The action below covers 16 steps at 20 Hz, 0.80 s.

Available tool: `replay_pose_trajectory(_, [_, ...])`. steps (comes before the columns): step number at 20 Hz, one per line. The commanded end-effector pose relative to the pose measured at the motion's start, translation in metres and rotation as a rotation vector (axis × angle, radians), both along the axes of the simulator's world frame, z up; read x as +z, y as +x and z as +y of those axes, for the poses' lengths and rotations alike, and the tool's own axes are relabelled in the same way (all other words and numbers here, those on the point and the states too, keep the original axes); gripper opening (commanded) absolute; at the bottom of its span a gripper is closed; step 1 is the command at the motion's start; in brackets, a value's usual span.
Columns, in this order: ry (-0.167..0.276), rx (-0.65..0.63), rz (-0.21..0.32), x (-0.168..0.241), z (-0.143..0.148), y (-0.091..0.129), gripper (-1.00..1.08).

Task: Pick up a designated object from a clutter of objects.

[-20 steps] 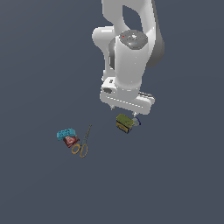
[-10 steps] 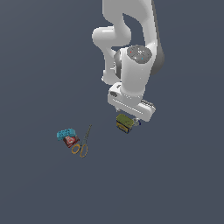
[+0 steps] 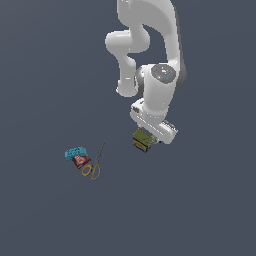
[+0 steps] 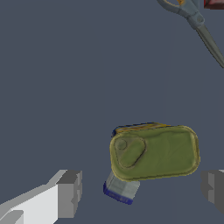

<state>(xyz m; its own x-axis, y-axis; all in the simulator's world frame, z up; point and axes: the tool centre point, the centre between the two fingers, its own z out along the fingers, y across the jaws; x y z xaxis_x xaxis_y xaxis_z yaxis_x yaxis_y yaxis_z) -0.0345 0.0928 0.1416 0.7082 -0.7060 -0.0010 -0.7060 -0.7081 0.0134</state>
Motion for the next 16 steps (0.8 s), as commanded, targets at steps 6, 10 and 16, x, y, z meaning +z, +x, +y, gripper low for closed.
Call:
replay_pose_trajectory(6, [0.0,-0.155,-0.005,-0.027,0.015,-0.014,1.0])
replay_pose_trajectory(10, [0.001,-0.237,-0.007,-0.04,0.022,-0.022,1.0])
replay_pose_trajectory(16, [0.003,-0.353,-0.01,-0.059,0.032,-0.035,1.0])
